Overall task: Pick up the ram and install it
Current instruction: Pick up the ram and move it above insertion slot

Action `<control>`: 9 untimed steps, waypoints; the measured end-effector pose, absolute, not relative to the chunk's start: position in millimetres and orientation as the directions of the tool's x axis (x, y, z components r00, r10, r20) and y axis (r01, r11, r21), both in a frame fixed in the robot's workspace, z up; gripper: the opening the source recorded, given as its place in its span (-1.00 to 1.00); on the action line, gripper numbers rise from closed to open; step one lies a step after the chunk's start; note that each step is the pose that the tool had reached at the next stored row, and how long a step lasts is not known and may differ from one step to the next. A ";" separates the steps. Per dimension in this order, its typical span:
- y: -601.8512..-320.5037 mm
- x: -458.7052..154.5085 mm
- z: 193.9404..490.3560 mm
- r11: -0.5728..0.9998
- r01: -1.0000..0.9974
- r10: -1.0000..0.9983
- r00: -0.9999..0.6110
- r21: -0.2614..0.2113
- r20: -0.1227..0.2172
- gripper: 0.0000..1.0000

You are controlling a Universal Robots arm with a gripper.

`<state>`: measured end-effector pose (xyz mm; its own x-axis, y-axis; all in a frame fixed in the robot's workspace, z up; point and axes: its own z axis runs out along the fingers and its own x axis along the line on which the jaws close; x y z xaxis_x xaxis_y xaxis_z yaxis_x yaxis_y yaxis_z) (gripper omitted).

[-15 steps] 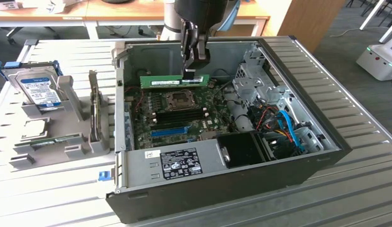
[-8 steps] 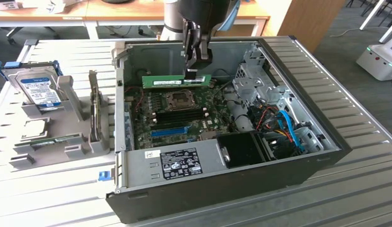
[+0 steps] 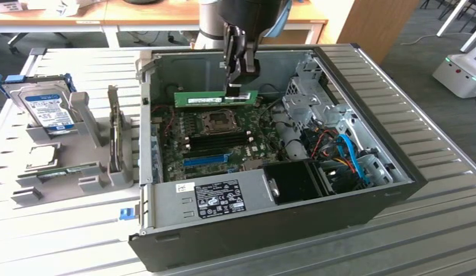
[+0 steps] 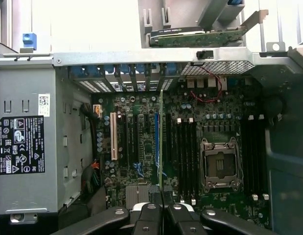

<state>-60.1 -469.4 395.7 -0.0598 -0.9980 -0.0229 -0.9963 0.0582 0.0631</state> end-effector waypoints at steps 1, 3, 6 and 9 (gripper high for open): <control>-469.4 -59.9 395.7 0.058 -0.996 -0.998 -0.060 0.063 -0.023 -0.76; -469.4 -59.5 395.7 0.058 -0.996 -0.998 -0.060 0.063 -0.023 -0.76; -469.4 -58.5 395.6 0.058 -0.996 -0.998 -0.060 0.063 -0.023 -0.76; -469.4 -56.8 395.6 0.058 -0.996 -0.998 -0.059 0.063 -0.023 -0.76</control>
